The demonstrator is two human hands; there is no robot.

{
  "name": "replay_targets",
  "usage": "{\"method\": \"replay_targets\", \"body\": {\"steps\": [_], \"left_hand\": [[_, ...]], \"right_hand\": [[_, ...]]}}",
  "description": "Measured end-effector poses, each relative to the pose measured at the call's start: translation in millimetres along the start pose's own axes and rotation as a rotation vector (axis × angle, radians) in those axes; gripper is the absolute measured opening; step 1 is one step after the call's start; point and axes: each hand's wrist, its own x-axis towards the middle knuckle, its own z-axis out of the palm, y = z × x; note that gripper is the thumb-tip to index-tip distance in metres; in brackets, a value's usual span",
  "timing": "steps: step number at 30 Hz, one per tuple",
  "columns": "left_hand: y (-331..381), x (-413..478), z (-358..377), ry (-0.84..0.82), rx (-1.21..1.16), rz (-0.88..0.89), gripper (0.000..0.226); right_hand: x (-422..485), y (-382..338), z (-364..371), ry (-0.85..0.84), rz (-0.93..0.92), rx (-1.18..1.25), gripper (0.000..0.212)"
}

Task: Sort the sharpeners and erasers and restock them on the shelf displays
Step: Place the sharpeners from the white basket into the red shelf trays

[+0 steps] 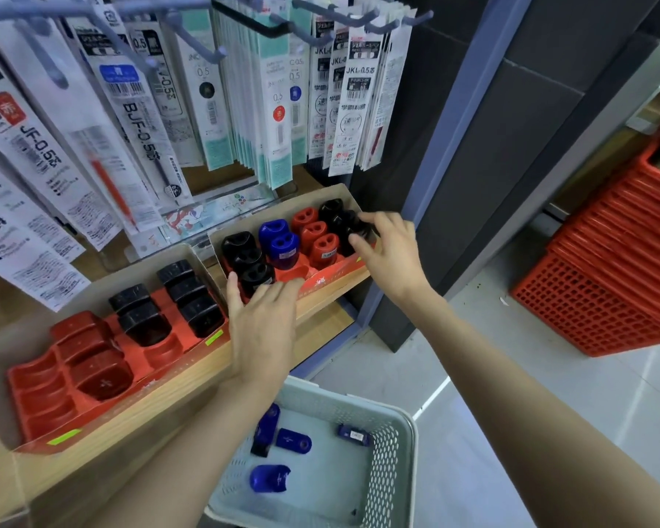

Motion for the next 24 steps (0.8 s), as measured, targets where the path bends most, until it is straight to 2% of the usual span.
{"method": "replay_targets", "body": {"steps": [3,6,7,9,12,14,16,19,22,24], "left_hand": [[-4.9,-9.9,-4.6,0.012,-0.068,0.08,0.029],[-15.0,-25.3,-15.3,-0.016,-0.218,0.276,0.026],[-21.5,-35.0,-15.7,-0.083,-0.279,0.319,0.024],[-37.6,-61.7,-6.7,-0.318,-0.372,0.322,0.02],[-59.8,-106.5,28.5,-0.755,-0.432,0.101,0.014],[-71.9,-129.3,61.8,-0.927,-0.448,-0.066,0.021],[-79.2,-144.2,93.1,-0.986,-0.451,-0.147,0.026],[-83.2,-159.4,137.8,-1.005,-0.38,-0.158,0.038],[-81.7,-166.3,173.3,-0.998,-0.293,-0.076,0.046],[-79.2,-170.3,194.8,-1.009,-0.204,0.047,0.047]], "right_hand": [[-25.2,-2.9,-10.5,0.015,0.01,0.129,0.05],[-87.1,-1.1,-15.2,0.137,-0.069,0.259,0.03],[-111.9,3.8,-10.9,0.136,-0.071,0.28,0.022],[-157.1,20.5,8.6,0.02,0.032,0.288,0.015],[-201.4,50.7,56.4,-0.31,0.32,0.232,0.018],[-218.8,68.7,93.2,-0.426,0.44,0.168,0.026],[-228.7,81.7,126.0,-0.375,0.526,0.125,0.032],[-238.3,103.7,170.4,-0.299,0.636,0.096,0.031],[-247.2,126.9,206.1,-0.293,0.615,-0.022,0.032],[-252.3,138.5,221.5,-0.258,0.555,-0.146,0.033]]}}
